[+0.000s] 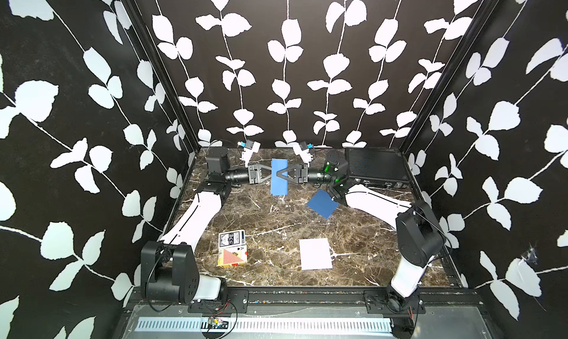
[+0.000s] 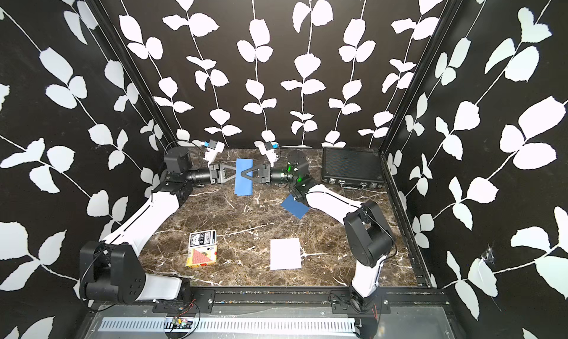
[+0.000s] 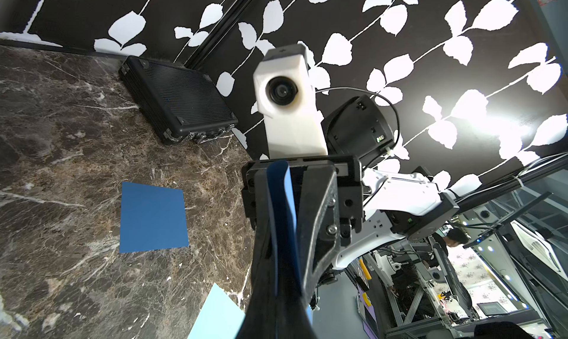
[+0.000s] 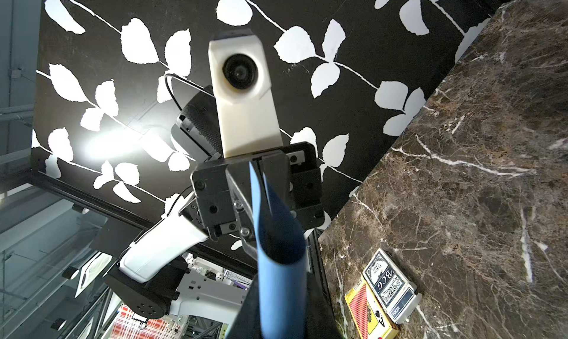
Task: Fold the square paper along the opposite sides
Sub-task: Fold the paper.
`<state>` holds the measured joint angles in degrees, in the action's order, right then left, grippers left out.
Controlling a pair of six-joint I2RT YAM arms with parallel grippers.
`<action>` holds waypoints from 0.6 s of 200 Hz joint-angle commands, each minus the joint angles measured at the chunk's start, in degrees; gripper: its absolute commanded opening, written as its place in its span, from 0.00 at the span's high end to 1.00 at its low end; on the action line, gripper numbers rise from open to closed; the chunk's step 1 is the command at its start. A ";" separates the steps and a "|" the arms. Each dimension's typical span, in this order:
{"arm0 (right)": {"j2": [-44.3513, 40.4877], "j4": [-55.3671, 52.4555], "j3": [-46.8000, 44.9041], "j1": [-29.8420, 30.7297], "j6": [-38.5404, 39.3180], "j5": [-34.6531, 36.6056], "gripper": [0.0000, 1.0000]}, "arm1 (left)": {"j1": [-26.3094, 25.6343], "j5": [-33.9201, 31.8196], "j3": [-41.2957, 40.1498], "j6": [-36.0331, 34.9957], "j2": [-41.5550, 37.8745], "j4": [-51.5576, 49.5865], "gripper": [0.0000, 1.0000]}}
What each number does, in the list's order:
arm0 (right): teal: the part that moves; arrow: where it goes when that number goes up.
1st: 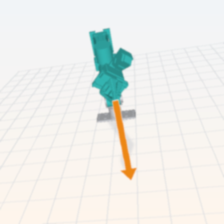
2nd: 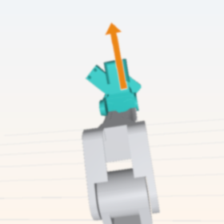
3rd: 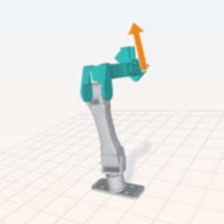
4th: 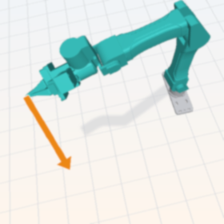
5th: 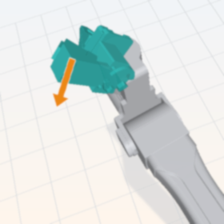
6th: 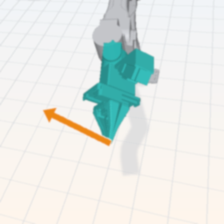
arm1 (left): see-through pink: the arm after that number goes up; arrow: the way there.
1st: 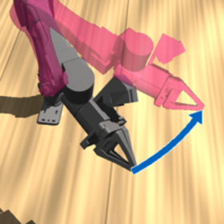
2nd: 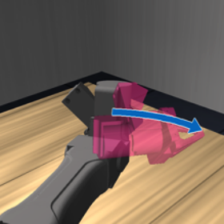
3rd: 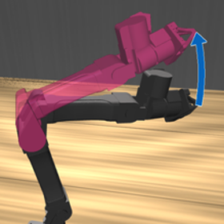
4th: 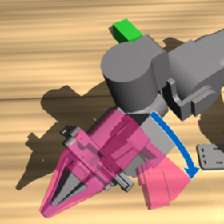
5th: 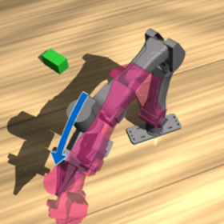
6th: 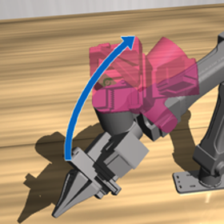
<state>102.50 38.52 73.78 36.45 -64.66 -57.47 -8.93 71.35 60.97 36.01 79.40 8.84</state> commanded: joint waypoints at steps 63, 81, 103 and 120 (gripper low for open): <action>-0.72 3.78 3.21 0.79 0.69 -3.26 0.72 | -0.45 -0.34 -0.15 -1.21 -1.43 -0.98 1.00; -0.81 3.84 3.00 0.78 0.69 -3.38 0.75 | -0.43 -0.29 -0.15 -1.22 -1.52 -1.10 1.00; -0.90 4.00 2.78 0.73 0.68 -3.43 0.77 | -0.46 -0.38 -0.15 -1.23 -1.56 -1.09 1.00; -0.91 4.05 2.84 0.73 0.68 -3.78 0.77 | -0.44 -0.37 -0.15 -1.20 -1.52 -1.10 1.00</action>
<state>102.50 38.26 73.80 36.47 -64.29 -58.83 -9.19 71.37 60.97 35.94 79.37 8.23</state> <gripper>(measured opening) 0.230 0.047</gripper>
